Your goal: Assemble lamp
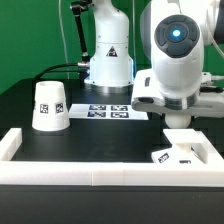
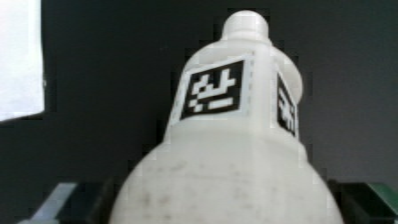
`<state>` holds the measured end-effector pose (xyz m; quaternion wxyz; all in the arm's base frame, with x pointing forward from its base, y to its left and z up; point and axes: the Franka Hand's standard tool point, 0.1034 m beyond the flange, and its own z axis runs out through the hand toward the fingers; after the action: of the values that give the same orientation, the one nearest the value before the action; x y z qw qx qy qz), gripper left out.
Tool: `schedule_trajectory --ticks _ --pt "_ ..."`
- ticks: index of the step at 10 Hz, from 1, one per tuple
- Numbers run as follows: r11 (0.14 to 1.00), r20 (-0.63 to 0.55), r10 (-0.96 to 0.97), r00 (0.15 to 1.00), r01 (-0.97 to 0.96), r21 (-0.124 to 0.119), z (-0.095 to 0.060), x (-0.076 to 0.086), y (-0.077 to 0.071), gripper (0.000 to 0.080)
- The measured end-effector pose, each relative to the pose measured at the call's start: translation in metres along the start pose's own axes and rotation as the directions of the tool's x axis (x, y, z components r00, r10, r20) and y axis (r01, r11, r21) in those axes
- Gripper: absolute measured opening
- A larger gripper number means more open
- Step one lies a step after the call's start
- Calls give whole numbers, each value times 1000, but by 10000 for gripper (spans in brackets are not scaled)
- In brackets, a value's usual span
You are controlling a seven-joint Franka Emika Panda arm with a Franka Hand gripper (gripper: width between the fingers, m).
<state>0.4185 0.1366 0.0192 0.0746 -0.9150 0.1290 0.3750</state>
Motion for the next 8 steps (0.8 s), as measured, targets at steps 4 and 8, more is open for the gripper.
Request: schedule_trajectory --ticks 4,8 --pt "998 -5 -44 999 44 33 -50 -10 15 576" --pt "998 -78 -31 996 36 59 -110 -25 15 576"
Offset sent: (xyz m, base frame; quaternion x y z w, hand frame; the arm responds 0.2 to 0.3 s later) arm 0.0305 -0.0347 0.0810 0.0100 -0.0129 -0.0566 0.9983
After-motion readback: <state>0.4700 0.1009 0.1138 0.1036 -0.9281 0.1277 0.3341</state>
